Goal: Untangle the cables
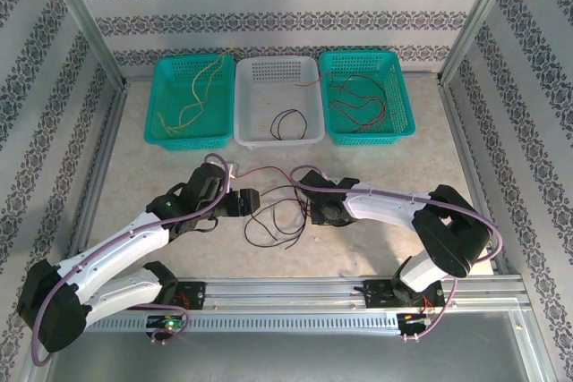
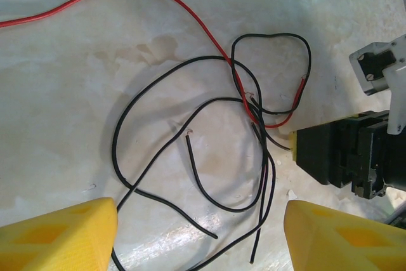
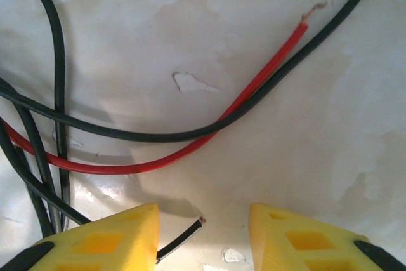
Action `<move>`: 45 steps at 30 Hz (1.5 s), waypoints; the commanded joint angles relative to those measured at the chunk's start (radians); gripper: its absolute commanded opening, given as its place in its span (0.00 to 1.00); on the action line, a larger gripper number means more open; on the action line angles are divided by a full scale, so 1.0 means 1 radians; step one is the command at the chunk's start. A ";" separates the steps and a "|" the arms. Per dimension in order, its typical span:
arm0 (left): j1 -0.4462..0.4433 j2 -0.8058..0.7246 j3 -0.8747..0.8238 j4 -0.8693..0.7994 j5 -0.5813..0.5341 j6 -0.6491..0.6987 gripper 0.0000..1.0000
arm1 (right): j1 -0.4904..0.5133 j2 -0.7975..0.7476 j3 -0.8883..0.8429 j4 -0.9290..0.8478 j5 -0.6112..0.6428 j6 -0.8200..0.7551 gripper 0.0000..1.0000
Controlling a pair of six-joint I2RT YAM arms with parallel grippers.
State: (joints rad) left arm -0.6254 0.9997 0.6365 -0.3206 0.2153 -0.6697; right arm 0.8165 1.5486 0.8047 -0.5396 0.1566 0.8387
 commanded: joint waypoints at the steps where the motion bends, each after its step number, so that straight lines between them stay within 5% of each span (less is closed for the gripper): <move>1: 0.015 -0.021 0.000 0.036 0.021 0.001 0.70 | 0.029 -0.010 0.030 -0.041 -0.011 -0.012 0.42; 9: 0.016 -0.019 -0.021 0.041 -0.004 0.009 0.70 | 0.036 -0.043 0.062 0.004 -0.026 -0.150 0.47; 22: 0.019 -0.034 -0.024 0.037 -0.009 -0.003 0.70 | 0.033 0.060 0.051 0.048 -0.078 -0.191 0.32; 32: 0.019 0.045 -0.027 0.182 0.082 -0.059 0.70 | 0.053 -0.104 0.022 0.041 -0.072 -0.184 0.00; 41: 0.018 0.112 -0.013 0.393 0.207 -0.142 0.70 | 0.073 -0.404 0.094 0.050 -0.093 -0.193 0.00; 45: 0.019 0.119 0.000 0.401 0.193 -0.147 0.70 | 0.051 -0.363 0.108 -0.026 -0.047 -0.226 0.29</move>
State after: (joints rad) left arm -0.6197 1.1179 0.6163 0.0071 0.3889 -0.7914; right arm 0.8787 1.1431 0.9062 -0.4931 0.0738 0.6456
